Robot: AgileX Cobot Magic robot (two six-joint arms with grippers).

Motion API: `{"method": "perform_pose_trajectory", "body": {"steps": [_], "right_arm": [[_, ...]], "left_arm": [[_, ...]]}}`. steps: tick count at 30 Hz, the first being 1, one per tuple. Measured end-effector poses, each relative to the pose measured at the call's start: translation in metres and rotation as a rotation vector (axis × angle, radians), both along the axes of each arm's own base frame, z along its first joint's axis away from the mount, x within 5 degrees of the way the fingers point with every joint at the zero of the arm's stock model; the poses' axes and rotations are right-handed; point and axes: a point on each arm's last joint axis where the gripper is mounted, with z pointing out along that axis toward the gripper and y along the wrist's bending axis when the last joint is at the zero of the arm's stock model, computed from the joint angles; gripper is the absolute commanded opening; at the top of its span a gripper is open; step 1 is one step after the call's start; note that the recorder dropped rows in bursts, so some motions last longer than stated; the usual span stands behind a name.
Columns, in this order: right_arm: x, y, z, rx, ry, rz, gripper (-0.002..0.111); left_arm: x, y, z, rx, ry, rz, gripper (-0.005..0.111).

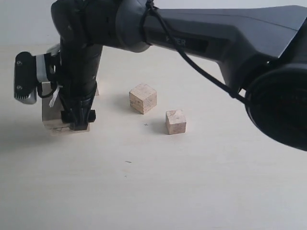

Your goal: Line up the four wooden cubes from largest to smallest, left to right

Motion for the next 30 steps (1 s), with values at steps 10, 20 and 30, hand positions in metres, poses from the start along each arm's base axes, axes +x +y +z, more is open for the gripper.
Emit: {"method": "perform_pose_trajectory", "body": {"steps": [10,20,30], "right_arm": [[0.029,-0.027,-0.001,-0.043,0.103,-0.096,0.000],[0.022,-0.017,-0.032,-0.059,0.194,-0.096,0.000],[0.024,-0.018,-0.035,-0.073,0.171,-0.086,0.005]], "left_arm": [[0.000,0.000,0.000,0.000,0.000,0.000,0.000],[0.000,0.000,0.000,0.000,0.000,0.000,0.000],[0.000,0.000,0.000,0.000,0.000,0.000,0.000]]}}
